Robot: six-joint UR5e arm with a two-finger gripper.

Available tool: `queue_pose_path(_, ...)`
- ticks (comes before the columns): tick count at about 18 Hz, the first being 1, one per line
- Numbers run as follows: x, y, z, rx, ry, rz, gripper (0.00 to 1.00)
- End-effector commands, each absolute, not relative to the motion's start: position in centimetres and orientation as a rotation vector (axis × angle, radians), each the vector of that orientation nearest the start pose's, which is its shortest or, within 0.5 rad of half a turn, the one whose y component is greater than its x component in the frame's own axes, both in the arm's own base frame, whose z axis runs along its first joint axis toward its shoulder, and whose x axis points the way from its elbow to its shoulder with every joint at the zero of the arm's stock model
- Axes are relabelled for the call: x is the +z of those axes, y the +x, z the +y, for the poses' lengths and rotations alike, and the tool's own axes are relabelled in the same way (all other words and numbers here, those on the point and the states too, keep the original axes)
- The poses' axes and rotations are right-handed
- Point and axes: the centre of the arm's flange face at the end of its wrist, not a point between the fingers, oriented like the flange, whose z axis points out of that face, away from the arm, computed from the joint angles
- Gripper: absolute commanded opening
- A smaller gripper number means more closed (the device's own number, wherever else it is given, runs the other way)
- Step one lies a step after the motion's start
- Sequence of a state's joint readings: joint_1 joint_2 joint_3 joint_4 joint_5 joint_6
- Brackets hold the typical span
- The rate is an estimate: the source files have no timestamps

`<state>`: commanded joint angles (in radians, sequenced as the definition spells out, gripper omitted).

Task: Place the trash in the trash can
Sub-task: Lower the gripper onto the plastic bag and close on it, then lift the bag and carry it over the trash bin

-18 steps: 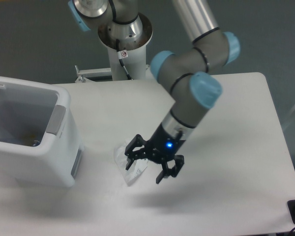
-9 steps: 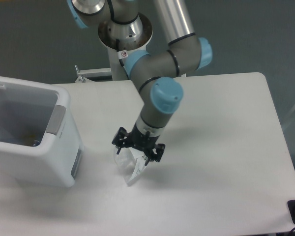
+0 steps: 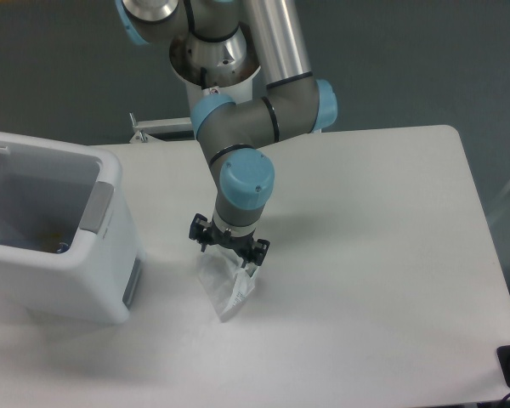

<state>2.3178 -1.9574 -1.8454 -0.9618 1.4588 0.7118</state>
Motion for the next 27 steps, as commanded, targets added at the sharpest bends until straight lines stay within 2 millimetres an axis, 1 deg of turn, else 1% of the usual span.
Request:
queue_pose_path(1, 21.4, -27.8, 51.3, -0.175, -3.095, -0.058, 0.13)
queue_pose_path(2, 21.6, -28.0, 51.4, -0.17, -3.089, -0.058, 0.0)
queue_pose_path(8, 23.9, -29.1, 52.6, -0.127, -3.047, -0.057, 0.0)
queue_pose_path(9, 24.0, -29.2, 52.7, -0.125, -3.044, -0.057, 0.0)
queue_pose_path(11, 25.2, -30.0, 52.9, -0.1, -3.024, -0.066, 0.0)
queue_pose_path(12, 26.9, -31.1, 53.4, -0.074, -2.992, -0.091, 0.0)
queue_pose_path(15, 30.9, -33.9, 54.4, -0.1, -2.861, -0.168, 0.0)
queue_pose_path(17, 33.8, -35.1, 55.3, -0.127, -2.768, -0.164, 0.0)
queue_pose_path(19, 36.4, -35.2, 56.3, -0.165, -2.679, -0.136, 0.0)
queue_pose_path(20, 38.7, -34.9, 56.4, -0.164, -2.629, -0.118, 0.0)
queue_pose_path(21, 40.7, -34.6, 56.4, -0.162, -2.584, -0.1, 0.0)
queue_pose_path(22, 42.2, -34.5, 56.3, -0.172, -2.543, -0.088, 0.0)
queue_pose_path(24, 45.3, -33.5, 56.1, -0.198, -2.462, -0.053, 0.0)
queue_pose_path(25, 46.3, -33.0, 55.9, -0.213, -2.432, -0.038, 0.0)
queue_pose_path(27, 47.6, -32.0, 55.9, -0.243, -2.385, -0.01, 0.0)
